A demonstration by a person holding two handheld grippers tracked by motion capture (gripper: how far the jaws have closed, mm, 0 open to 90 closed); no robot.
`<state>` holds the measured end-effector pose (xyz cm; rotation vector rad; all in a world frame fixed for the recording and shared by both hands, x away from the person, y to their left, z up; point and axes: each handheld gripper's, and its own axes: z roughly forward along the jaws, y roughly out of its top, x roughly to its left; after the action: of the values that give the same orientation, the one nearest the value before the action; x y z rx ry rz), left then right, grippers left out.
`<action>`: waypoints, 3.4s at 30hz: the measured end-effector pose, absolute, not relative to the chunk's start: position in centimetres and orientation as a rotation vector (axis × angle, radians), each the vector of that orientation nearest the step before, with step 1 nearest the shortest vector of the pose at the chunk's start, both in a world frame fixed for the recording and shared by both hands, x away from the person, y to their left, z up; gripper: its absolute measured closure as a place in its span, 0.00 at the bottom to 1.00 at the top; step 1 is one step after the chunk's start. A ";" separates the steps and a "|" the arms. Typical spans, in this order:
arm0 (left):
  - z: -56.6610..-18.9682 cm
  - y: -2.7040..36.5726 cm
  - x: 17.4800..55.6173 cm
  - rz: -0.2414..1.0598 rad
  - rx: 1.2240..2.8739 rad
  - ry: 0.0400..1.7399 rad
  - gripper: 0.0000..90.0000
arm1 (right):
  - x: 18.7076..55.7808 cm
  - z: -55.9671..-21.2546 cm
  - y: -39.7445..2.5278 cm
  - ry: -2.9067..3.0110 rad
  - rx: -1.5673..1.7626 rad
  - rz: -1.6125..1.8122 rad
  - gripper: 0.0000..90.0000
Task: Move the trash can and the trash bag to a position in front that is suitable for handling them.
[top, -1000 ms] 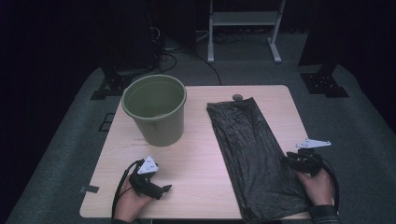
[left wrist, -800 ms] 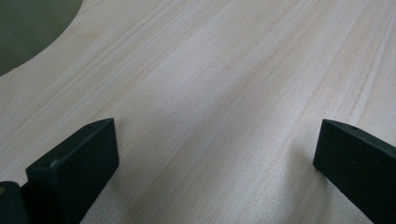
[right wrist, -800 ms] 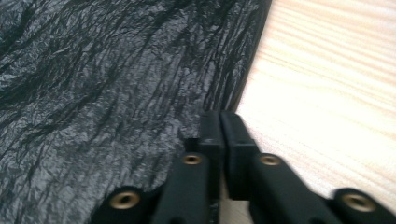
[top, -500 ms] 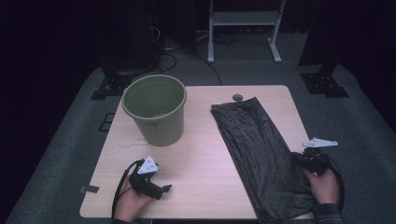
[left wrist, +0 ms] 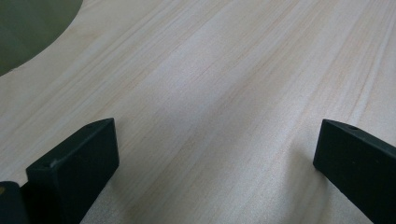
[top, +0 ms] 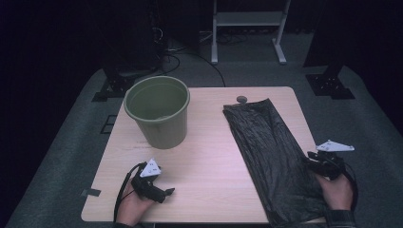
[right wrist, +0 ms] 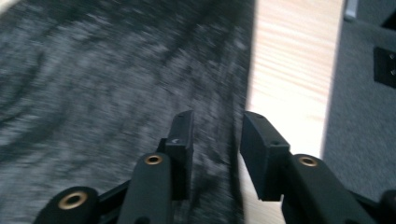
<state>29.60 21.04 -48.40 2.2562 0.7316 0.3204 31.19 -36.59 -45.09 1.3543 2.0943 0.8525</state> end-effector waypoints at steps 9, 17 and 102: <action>-48.4 21.1 29.8 0.328 2.256 0.739 0.00 | 31.3 -45.1 -32.9 2.188 1.298 0.996 0.39; -48.4 21.1 29.8 0.329 2.253 0.747 0.00 | 32.1 -46.6 -30.4 2.250 1.264 1.068 0.14; -27.5 26.2 37.2 0.514 2.026 0.934 0.00 | 32.6 -48.7 -29.8 2.267 1.243 0.989 0.11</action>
<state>37.16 26.24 -27.53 2.0263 0.9340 0.5137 32.58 -29.75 -48.69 1.2430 2.2672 0.9888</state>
